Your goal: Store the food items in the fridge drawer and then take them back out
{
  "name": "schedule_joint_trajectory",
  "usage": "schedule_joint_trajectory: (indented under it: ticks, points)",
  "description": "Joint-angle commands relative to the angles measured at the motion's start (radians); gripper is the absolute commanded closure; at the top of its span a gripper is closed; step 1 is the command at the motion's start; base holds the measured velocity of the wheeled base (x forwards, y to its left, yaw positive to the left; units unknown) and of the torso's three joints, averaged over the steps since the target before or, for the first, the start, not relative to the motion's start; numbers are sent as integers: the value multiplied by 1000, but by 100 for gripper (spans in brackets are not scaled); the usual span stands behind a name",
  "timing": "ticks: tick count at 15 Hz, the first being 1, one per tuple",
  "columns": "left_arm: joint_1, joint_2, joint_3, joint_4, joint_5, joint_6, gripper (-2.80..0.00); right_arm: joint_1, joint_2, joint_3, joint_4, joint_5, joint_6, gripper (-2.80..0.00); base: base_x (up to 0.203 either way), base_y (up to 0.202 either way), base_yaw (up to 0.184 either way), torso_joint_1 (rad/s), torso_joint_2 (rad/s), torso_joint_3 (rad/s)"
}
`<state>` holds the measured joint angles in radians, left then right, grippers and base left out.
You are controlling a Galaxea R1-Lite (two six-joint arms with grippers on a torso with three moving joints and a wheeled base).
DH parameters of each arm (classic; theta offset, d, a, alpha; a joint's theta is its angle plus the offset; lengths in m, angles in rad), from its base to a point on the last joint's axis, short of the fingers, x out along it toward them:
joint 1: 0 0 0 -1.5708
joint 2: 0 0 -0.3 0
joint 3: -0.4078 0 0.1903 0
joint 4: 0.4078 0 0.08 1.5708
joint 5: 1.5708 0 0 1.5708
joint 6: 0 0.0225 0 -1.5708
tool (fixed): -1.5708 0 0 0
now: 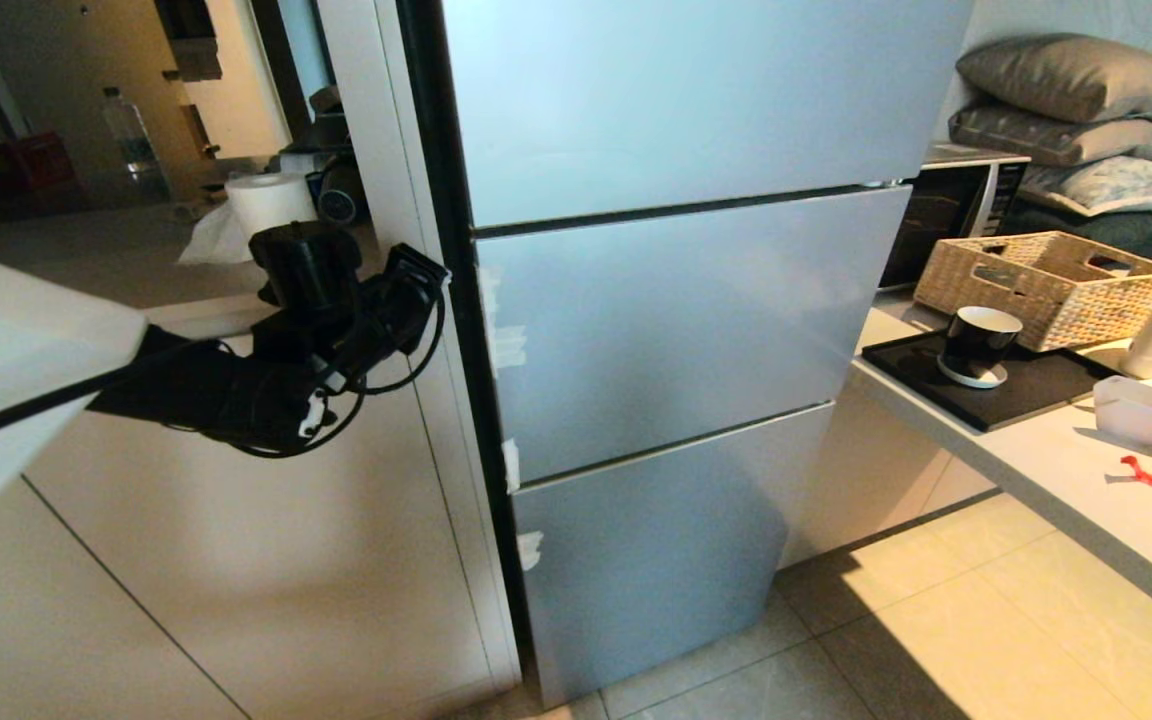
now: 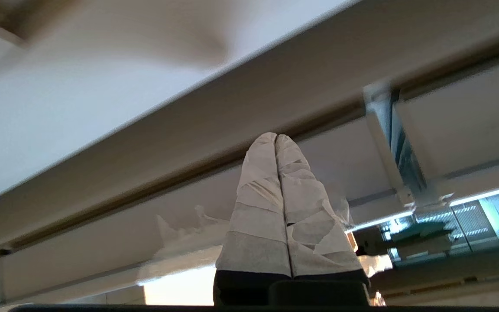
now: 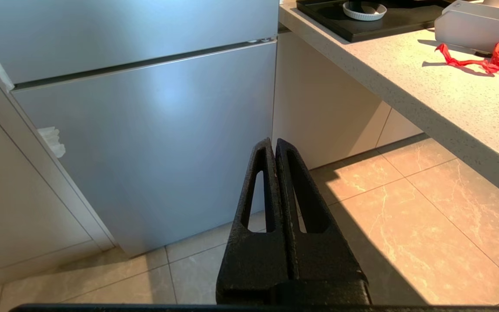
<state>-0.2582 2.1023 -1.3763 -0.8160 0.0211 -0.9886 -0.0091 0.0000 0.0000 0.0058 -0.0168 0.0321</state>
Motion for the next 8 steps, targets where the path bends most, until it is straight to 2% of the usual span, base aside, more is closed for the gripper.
schedule_joint_trajectory:
  ticks: [1,8]
  points:
    - [-15,16,-17,1,0,-5,0,0,1,0,0,0,0,0,0,0,0,0,0,0]
    - [-47,27,-17,-5,0,8,0,0,0,0,0,0,0,0,0,0,0,0,0,0]
